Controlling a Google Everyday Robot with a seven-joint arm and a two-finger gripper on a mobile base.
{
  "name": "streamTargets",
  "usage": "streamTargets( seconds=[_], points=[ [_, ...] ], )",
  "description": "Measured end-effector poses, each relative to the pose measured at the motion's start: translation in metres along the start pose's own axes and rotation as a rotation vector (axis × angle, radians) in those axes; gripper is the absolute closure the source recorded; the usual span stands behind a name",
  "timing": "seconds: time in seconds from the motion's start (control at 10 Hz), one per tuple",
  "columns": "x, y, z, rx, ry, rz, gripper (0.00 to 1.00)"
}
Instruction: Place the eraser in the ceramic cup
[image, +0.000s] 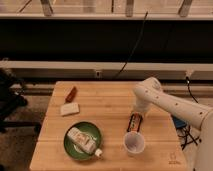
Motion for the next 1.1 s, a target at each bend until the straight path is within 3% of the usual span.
streamTargets(
  seconds=[0.1, 0.4, 1.1],
  points=[
    [0.000, 0.001, -0.001, -0.001, -0.001, 0.000, 1.00],
    [-0.002, -0.001, -0.009, -0.007, 0.005, -0.006, 1.00],
    [0.009, -0.035, -0.077, 0.023, 0.097, -0.068, 1.00]
  ],
)
